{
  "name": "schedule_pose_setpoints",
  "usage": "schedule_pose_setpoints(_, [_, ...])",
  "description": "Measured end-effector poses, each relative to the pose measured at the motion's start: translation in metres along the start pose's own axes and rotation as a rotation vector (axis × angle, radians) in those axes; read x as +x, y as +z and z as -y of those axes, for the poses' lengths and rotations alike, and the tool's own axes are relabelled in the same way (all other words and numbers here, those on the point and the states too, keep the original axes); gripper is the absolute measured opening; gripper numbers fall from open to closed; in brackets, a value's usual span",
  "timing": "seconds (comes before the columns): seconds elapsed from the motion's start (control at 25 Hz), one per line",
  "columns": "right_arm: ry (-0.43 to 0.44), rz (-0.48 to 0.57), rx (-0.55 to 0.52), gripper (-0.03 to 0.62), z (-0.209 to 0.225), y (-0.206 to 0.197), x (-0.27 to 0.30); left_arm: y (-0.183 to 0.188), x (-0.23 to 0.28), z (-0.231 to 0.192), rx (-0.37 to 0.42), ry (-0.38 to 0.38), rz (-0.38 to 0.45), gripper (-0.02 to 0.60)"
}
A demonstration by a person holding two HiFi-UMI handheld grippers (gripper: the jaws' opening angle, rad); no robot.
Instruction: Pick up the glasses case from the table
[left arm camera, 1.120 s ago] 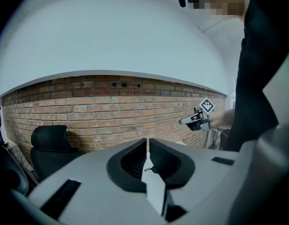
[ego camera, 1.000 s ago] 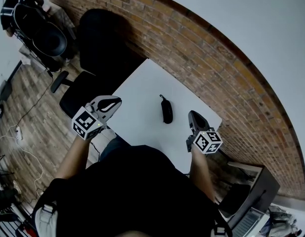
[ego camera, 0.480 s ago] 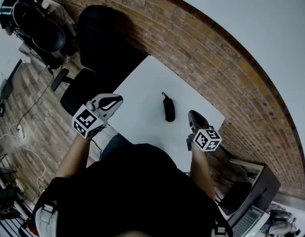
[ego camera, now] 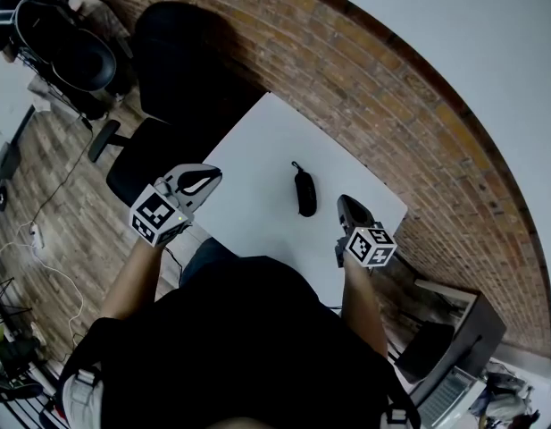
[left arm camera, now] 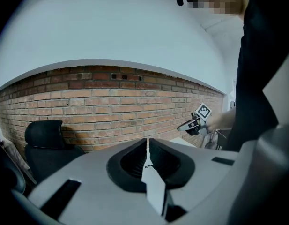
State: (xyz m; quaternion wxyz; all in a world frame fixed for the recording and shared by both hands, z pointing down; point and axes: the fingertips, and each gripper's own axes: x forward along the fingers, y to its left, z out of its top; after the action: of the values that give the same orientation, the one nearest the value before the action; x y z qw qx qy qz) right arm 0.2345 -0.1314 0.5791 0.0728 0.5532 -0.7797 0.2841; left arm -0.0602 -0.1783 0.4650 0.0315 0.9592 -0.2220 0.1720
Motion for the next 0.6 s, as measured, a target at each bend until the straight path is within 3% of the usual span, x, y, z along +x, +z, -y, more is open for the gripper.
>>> schedule_pose_setpoints(0.6, [-0.038, -0.075, 0.02, 0.015, 0.023, -0.029, 0.035, -0.008, 0.023, -0.013, -0.016, -0.046, -0.016, 0.026])
